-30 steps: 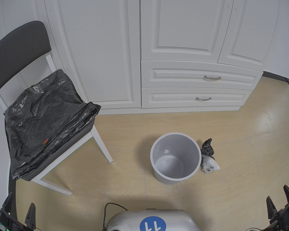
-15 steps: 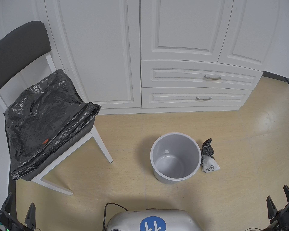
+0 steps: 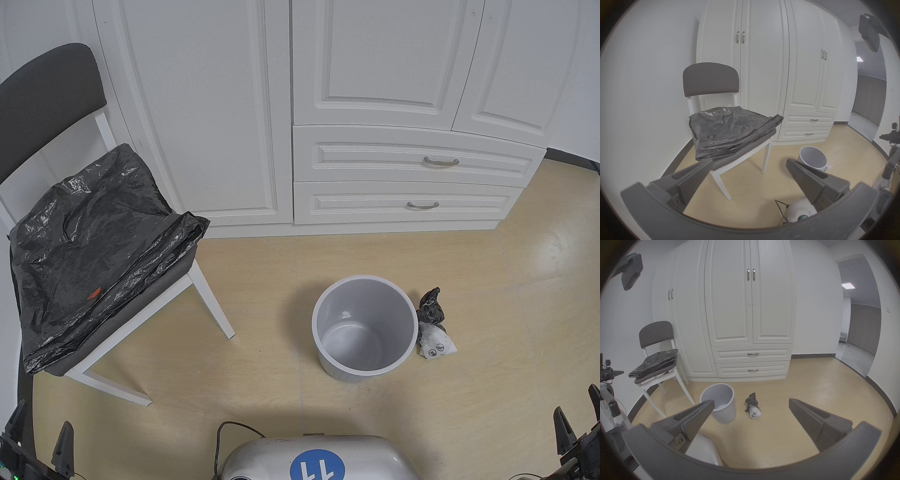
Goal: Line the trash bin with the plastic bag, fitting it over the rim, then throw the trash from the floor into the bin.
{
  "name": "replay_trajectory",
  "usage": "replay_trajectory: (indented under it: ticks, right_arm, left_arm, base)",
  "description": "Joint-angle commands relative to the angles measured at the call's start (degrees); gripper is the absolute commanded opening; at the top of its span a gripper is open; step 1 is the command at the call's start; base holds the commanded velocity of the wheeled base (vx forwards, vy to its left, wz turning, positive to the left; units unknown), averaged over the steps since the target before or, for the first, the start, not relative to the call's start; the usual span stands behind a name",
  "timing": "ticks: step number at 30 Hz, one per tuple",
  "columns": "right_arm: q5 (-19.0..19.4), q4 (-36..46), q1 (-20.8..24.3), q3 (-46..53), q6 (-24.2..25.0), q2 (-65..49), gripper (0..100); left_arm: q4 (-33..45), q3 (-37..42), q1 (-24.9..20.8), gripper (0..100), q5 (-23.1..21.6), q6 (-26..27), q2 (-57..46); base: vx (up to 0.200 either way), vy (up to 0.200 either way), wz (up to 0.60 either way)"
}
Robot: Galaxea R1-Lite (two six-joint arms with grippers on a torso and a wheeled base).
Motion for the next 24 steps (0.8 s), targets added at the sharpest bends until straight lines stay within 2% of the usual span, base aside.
replay_trajectory:
  ticks: [1, 24]
  right_arm:
    - [0.04, 0.02, 0.00, 0.92, 0.00, -0.93, 100]
    - [0.22, 0.02, -0.09, 0.92, -0.44, -0.93, 100]
  left_arm:
    - [-0.01, 0.90, 0.05, 100, -0.01, -0.06, -0.66]
    - [-0.01, 0.90, -0.04, 100, 0.08, 0.56, -0.84]
  base:
    - [0.000, 0.000, 0.00]
    - [0.000, 0.000, 0.00]
